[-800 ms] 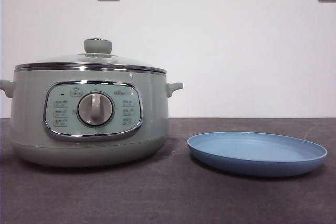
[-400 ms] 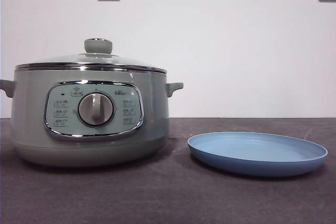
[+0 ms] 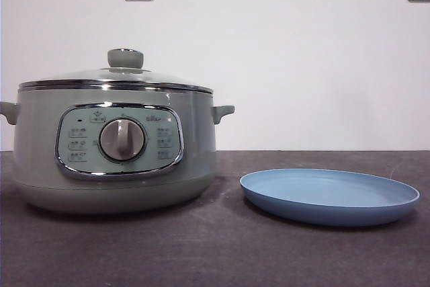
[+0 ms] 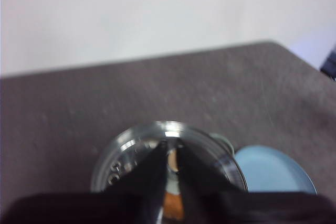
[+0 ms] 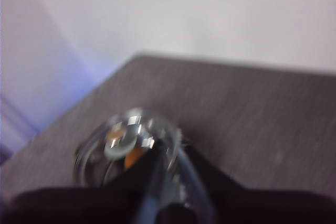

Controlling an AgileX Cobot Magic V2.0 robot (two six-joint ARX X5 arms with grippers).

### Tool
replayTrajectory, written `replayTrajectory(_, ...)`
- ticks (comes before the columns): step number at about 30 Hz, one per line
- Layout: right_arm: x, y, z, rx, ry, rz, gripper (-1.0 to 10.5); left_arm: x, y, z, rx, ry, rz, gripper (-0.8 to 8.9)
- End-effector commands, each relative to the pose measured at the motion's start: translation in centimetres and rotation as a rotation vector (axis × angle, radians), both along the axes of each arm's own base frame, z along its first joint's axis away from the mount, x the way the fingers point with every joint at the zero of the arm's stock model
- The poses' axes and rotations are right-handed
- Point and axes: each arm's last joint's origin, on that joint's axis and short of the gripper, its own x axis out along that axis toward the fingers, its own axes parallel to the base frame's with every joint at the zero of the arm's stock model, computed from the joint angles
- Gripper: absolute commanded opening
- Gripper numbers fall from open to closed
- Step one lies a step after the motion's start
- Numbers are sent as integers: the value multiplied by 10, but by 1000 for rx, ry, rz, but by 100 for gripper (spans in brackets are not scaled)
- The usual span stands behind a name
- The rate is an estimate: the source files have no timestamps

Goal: Take the potato out from the steamer,put the potato on the plate,close the lid

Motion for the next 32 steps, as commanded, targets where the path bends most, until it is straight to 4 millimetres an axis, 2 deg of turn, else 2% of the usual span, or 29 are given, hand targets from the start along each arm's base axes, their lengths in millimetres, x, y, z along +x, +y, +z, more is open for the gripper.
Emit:
replayTrajectory(1,6,4,4,-40,22,32,500,11,-1,-5,13,34,-17,432)
replayTrajectory(3,10,6,3,-41,28,40,637,18,-3,-9,13,59,-25,468)
replayTrajectory(12,13,19,0,-80,37,10,630,55,-19,-30,28,157,-76,467)
replayTrajectory(22,9,32,-2,-114,48,12,629,107,-65,-73,154,270,-69,467)
replayTrajectory(32,6,32,-8,-129,120,18,628,129,-106,-110,272,349,-83,467)
